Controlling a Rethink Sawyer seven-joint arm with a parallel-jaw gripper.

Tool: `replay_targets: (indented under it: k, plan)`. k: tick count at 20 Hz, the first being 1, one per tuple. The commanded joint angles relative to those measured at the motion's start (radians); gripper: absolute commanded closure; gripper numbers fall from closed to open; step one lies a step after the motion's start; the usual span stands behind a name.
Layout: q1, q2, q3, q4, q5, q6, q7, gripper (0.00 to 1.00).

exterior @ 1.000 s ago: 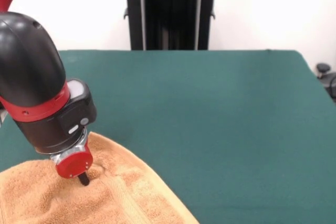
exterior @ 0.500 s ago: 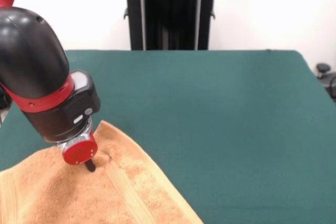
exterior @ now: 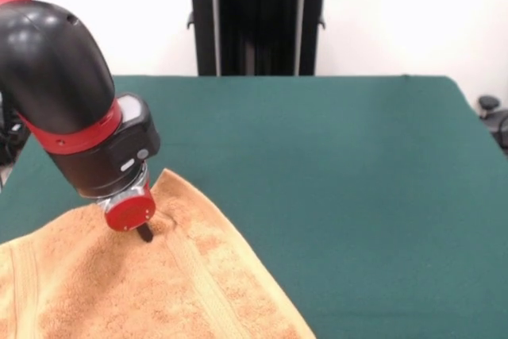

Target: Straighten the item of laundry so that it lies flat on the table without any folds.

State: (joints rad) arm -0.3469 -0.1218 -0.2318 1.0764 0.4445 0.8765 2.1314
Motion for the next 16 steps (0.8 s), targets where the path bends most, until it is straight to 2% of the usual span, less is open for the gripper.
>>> replay_targets:
  k: [1,16]
  plan:
    - [0.052,0.008,0.124,0.258,0.002,-0.045,0.125,1.00]
    - [0.047,-0.061,0.173,0.414,0.062,-0.105,0.159,1.00]
